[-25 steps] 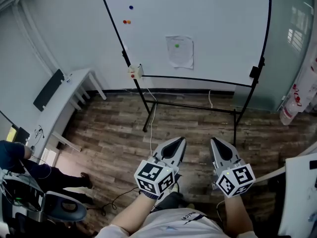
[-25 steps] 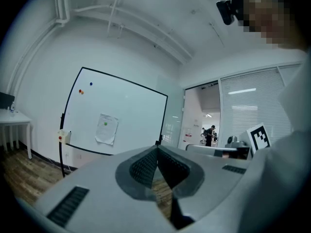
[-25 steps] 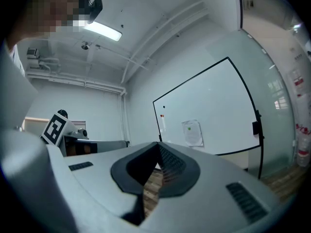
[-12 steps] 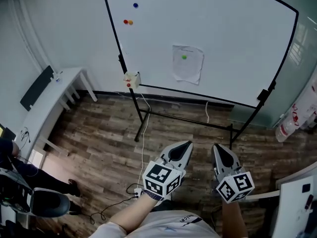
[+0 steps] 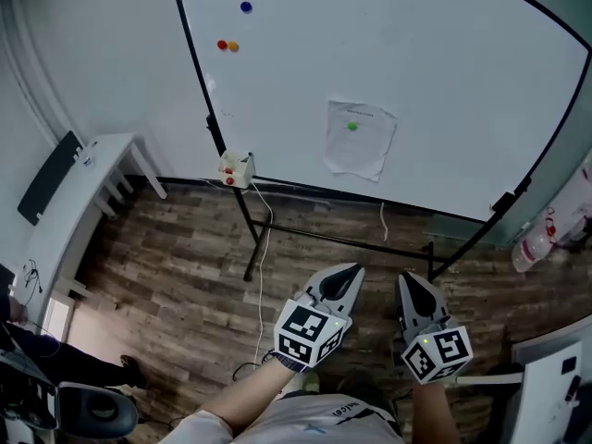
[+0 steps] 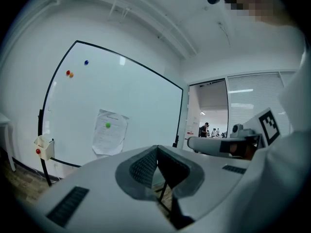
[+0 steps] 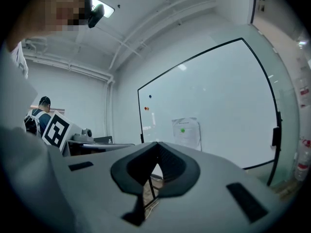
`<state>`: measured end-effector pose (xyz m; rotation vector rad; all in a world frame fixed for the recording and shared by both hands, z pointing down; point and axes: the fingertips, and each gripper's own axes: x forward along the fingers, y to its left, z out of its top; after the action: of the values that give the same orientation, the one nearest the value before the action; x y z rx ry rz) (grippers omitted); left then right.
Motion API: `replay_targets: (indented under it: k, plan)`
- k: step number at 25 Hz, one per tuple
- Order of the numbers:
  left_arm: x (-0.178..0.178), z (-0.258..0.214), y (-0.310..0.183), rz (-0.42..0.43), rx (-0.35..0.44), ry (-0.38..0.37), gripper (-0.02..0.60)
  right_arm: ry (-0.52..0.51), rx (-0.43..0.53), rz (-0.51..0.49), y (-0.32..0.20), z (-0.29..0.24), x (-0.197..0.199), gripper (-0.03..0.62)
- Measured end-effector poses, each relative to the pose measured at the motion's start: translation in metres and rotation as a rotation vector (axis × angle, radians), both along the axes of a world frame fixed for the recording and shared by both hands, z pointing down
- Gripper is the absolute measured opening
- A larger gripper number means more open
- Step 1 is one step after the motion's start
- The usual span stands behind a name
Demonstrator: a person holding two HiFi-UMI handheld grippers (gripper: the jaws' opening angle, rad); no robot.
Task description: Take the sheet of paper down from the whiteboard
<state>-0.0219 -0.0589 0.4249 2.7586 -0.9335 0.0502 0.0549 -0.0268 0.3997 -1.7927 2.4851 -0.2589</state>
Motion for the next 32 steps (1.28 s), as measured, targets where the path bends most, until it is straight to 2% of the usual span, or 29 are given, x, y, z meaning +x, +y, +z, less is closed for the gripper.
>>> replay_targets:
  k: [8,13,20,22,26,29,32]
  plan:
    - [0.02,0.01,-0.105,-0.071,0.019,0.004,0.014,-0.001,0.025,0.007,-0.107,0.005,0.039,0.012]
    - [0.036,0.0,-0.188,-0.178,0.044,-0.006,0.015,-0.005,0.055,-0.034,-0.198,-0.009,0.074,0.012]
    - [0.051,0.004,-0.288,-0.345,0.073,-0.051,0.017,0.049,0.075,-0.112,-0.302,-0.017,0.109,0.014]
    - [0.051,0.01,-0.31,-0.384,0.073,-0.07,0.028,0.056,0.069,-0.113,-0.322,-0.014,0.114,0.014]
    - [0.054,0.022,-0.355,-0.428,0.06,-0.093,0.109,0.095,0.055,-0.111,-0.356,-0.008,0.118,0.017]
    - [0.058,0.026,-0.384,-0.446,0.076,-0.104,0.124,0.146,0.05,-0.111,-0.372,-0.003,0.115,0.065]
    - [0.062,0.03,-0.403,-0.461,0.085,-0.11,0.128,0.207,0.04,-0.083,-0.379,-0.003,0.118,0.087]
